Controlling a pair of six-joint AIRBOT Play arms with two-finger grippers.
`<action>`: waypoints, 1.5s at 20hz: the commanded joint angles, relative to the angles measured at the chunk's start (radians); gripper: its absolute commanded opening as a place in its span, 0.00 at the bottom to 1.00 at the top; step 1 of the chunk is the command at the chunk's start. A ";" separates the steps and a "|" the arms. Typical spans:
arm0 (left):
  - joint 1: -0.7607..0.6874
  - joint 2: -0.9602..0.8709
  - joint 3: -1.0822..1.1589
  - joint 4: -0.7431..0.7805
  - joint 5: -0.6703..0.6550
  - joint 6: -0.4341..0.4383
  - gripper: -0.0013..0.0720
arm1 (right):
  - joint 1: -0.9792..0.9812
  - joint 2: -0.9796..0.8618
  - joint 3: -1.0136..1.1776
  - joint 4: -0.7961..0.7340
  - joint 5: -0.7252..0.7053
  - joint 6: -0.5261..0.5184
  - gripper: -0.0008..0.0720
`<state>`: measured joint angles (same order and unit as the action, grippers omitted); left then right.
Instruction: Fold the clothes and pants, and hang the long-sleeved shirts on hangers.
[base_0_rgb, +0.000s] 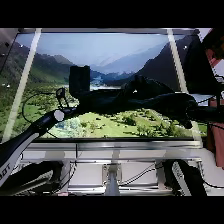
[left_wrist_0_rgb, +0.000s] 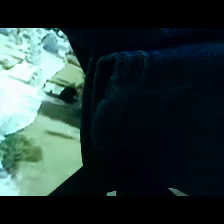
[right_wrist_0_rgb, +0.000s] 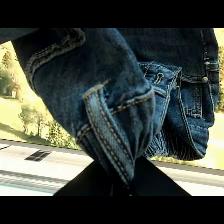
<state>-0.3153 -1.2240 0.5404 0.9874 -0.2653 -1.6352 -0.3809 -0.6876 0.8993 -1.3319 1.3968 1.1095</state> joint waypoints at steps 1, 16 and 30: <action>-0.033 0.000 0.009 -0.035 0.053 0.000 0.04 | 0.000 0.001 0.000 0.000 -0.003 0.001 0.08; -0.030 0.327 0.320 0.038 0.816 0.003 0.04 | 0.002 0.002 0.000 0.061 0.056 -0.057 0.08; -0.079 -0.354 0.861 0.034 0.716 -0.139 0.04 | 0.001 0.002 -0.001 0.146 0.129 -0.134 0.08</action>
<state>-0.3653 -1.3949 1.2316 1.0199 0.5117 -1.7348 -0.3801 -0.6857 0.8986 -1.1778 1.5215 0.9787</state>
